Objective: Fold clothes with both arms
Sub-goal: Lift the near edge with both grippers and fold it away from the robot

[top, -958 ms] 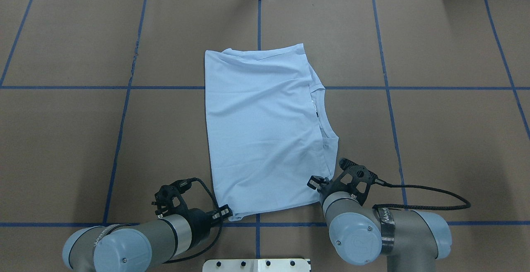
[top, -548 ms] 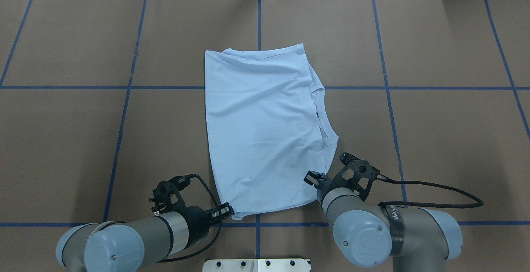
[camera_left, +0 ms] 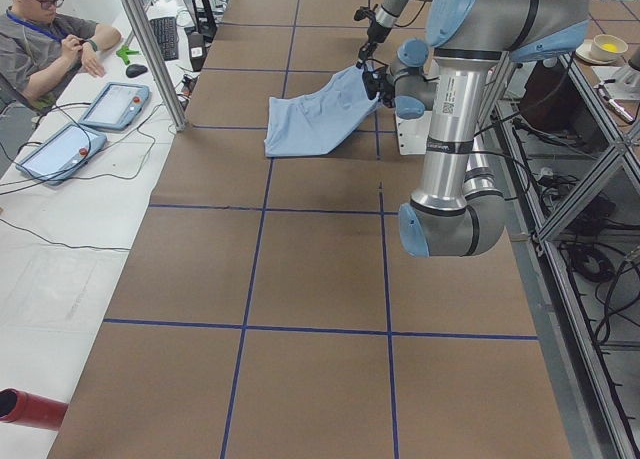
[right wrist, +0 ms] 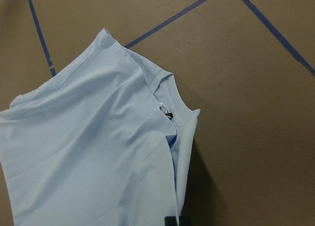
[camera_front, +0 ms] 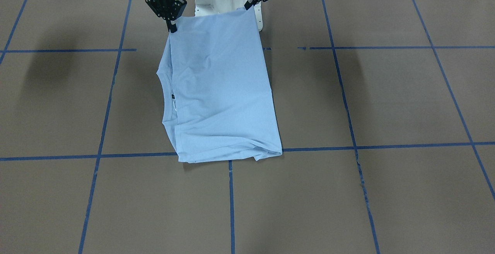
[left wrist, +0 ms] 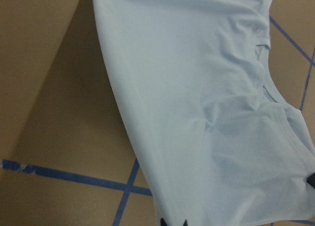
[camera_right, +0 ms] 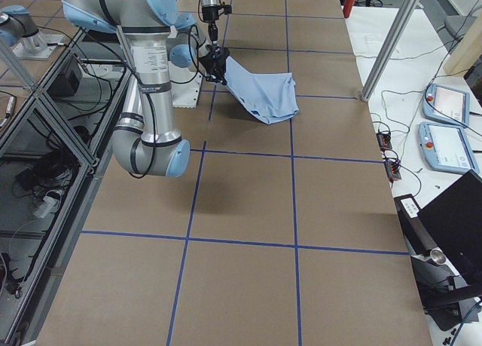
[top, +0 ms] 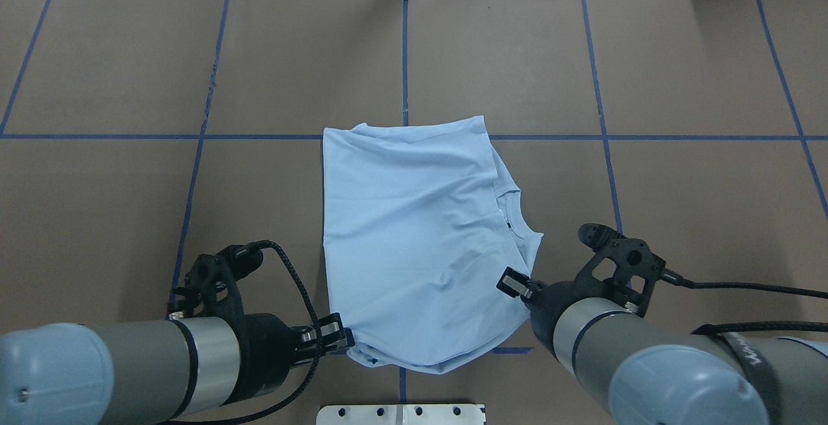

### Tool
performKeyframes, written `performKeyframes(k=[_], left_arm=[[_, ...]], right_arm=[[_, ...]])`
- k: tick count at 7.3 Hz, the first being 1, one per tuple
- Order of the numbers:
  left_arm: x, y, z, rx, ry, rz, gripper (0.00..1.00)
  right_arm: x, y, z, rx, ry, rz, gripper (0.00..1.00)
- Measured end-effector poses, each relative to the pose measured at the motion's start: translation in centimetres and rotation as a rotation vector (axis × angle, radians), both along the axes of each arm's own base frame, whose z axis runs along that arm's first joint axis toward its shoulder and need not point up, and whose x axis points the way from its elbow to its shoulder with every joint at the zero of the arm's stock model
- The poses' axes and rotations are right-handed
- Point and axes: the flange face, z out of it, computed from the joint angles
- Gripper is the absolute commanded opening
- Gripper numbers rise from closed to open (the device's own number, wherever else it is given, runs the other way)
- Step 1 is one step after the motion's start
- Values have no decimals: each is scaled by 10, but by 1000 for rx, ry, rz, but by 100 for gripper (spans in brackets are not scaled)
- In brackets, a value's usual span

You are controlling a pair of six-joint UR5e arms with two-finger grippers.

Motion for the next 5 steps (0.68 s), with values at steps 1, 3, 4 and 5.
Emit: performKeyframes(k=[1,3,4,5], left_arm=[[-16,-2,-12,-3,-9,9,0],[-9,-25,-15,35,-57,-20,0],[9,-50,-8,63,-104,-50,0],[23,-82,-1,100,-153,-85,0]], right_arm=[[11,4,-7,-6,-4,-12,0],[-22,-11,-8,-11,34,7,0],[-43,-32,-6,-6,70,33,0],[-57,-58,-4,3,98,55,0]])
